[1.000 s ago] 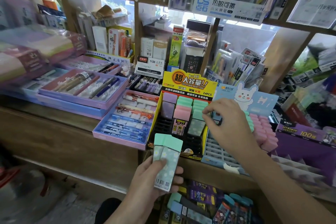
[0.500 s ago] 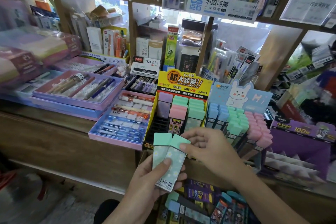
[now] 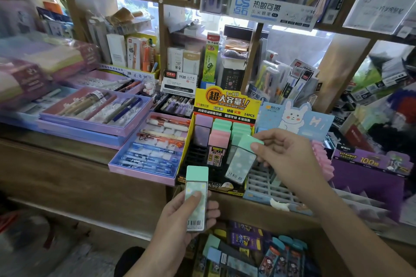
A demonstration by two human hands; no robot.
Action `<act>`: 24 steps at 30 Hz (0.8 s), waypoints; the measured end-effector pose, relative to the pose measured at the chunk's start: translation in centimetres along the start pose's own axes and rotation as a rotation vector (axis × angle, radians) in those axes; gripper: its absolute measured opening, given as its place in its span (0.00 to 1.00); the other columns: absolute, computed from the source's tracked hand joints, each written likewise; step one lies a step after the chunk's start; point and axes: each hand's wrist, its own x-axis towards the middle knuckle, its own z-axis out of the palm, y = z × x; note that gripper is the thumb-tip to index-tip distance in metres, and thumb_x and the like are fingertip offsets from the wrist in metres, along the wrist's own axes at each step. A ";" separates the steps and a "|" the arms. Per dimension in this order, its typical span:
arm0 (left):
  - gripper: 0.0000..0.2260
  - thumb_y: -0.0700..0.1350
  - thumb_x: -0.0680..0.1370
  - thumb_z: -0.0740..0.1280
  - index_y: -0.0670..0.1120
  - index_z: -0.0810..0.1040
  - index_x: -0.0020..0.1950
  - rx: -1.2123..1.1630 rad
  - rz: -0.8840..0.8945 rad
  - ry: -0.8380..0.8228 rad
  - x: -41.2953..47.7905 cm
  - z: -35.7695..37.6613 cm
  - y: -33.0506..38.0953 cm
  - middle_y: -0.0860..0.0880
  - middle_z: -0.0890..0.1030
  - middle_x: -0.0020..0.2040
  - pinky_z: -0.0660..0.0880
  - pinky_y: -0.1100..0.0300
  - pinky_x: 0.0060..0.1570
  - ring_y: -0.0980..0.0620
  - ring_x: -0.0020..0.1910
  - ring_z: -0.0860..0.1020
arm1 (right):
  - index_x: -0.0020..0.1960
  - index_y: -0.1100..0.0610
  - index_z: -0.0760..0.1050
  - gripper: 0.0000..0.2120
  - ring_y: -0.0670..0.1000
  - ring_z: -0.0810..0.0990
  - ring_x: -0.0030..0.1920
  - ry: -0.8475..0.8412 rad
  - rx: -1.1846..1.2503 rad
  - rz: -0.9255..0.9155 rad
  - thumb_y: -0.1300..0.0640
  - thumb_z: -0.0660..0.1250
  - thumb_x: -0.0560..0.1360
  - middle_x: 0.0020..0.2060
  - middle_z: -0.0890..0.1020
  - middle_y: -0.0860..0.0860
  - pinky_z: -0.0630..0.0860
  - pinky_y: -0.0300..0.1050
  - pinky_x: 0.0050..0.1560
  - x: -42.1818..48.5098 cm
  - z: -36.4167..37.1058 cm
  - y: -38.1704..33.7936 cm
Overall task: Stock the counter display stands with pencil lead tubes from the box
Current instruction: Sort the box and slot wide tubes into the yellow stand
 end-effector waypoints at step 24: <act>0.17 0.51 0.71 0.74 0.43 0.85 0.55 -0.014 -0.004 -0.002 0.0 -0.5 0.0 0.35 0.85 0.48 0.81 0.56 0.40 0.43 0.43 0.84 | 0.48 0.49 0.80 0.11 0.46 0.77 0.39 -0.026 -0.336 -0.192 0.63 0.76 0.75 0.40 0.81 0.52 0.76 0.33 0.42 1.8 0.7 1.4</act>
